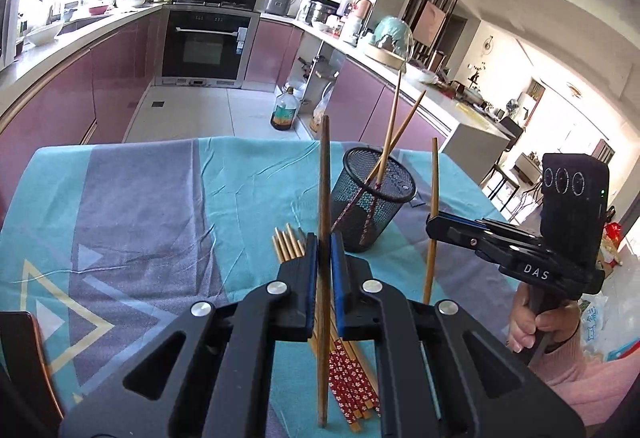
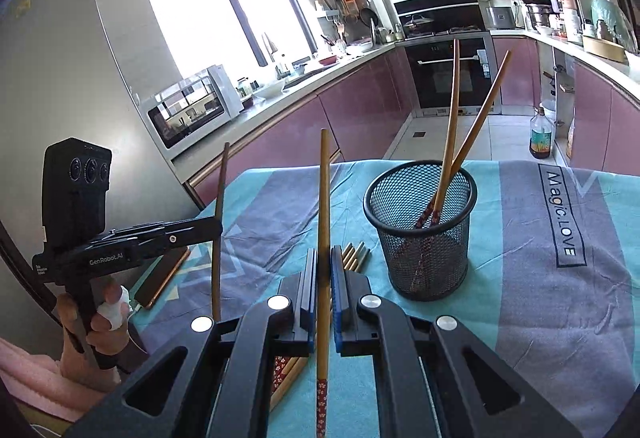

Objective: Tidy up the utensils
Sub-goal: 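Lift both chopsticks upright and carry them toward the mesh cup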

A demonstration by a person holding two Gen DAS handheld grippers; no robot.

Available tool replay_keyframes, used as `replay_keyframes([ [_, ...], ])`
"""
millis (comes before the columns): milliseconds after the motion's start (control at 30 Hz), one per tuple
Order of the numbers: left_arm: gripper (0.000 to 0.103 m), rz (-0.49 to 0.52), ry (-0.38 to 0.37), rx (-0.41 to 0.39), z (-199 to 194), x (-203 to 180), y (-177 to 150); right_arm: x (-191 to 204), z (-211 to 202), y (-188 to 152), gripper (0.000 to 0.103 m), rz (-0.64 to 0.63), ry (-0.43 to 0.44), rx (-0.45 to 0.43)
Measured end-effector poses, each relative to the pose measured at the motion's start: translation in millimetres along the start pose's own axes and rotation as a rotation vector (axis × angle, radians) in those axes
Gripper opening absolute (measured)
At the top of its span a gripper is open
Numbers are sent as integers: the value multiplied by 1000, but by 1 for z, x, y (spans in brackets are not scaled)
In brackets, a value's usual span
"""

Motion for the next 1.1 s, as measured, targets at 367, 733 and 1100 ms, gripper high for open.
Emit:
replay_keyframes([
  [367, 7, -2, -78, -68, -31, -18, 17, -1, -22, 14, 5, -8, -7, -62],
  [733, 7, 9, -121, -91, -29, -35, 36, -8, -39, 30, 5, -24, -30, -116],
  [1100, 7, 34, -109, -72, -11, -45, 42, -10, -44, 36, 5, -34, -39, -136],
])
Point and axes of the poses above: each gripper's, at about its wrist camera, not at the fingertips, and z roughly the way its jaws point, x to its left, y to its top, the point moved 4 cm from there along z, roughly the way its jaws point, and after that the axes turned 7 degrees about -z, right-handed, at the moved point
